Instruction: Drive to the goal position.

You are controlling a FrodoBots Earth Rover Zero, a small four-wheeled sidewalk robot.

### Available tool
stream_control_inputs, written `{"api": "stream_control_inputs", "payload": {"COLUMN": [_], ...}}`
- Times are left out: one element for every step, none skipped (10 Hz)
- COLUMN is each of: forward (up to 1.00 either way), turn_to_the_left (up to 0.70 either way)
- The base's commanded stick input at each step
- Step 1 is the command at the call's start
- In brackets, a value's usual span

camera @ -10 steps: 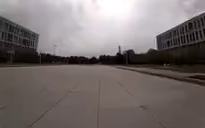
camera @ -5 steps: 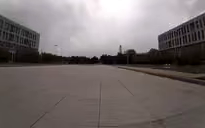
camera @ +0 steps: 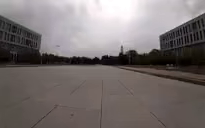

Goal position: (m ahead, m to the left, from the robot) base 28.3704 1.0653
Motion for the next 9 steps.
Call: {"api": "stream_control_inputs", "payload": {"forward": [0.7,0.7,0.7,0.7,0.7,0.7,0.7,0.7,0.7], "turn_to_the_left": [0.0,0.0,0.0,0.0,0.0,0.0,0.0,0.0,0.0]}}
